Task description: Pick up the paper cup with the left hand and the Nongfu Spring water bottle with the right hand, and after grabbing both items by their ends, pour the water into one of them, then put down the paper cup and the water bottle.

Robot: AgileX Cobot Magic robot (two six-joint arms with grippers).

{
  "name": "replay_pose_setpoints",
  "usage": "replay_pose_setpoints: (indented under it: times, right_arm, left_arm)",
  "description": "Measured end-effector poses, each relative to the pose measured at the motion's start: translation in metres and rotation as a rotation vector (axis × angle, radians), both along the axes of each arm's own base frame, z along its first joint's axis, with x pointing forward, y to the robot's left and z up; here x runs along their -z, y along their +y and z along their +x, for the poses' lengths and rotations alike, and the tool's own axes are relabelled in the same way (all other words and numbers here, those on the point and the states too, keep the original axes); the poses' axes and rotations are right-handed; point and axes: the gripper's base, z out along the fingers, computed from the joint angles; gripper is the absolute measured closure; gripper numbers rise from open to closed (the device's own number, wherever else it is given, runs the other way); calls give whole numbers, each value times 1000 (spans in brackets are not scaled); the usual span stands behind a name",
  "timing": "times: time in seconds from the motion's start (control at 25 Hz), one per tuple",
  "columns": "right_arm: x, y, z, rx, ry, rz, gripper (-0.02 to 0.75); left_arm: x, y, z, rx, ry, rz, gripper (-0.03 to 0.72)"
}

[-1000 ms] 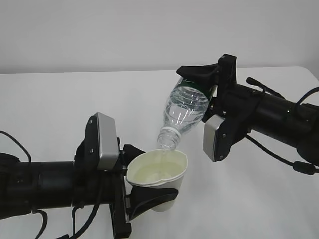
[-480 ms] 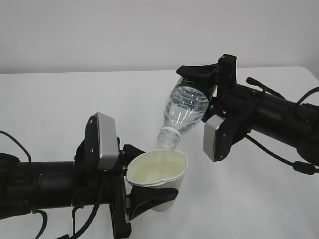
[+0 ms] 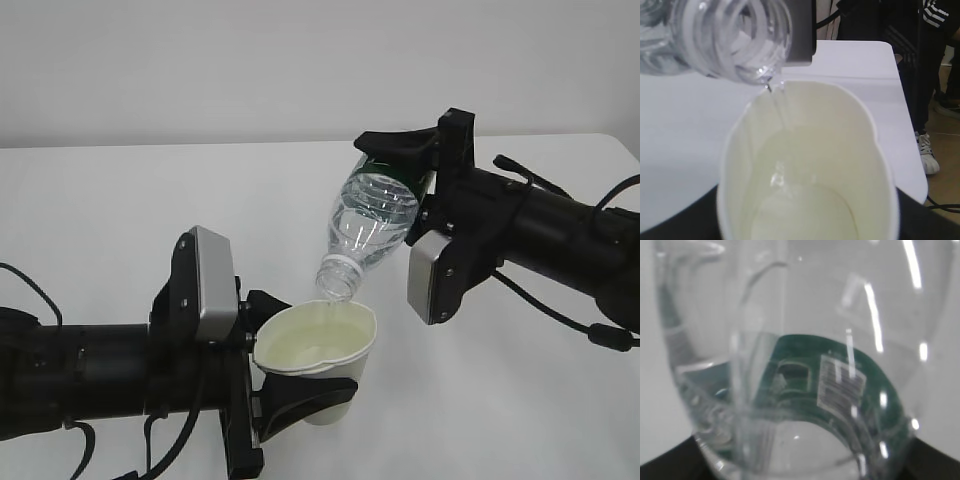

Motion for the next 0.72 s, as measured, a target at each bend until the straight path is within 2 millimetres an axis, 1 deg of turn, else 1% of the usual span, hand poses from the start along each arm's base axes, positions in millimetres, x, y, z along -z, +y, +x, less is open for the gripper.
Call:
replay_pose_setpoints:
  times: [0.72]
  right_arm:
    - [0,0,0,0,-3,-2,279]
  left_arm:
    - [0,0,0,0,0,2,269]
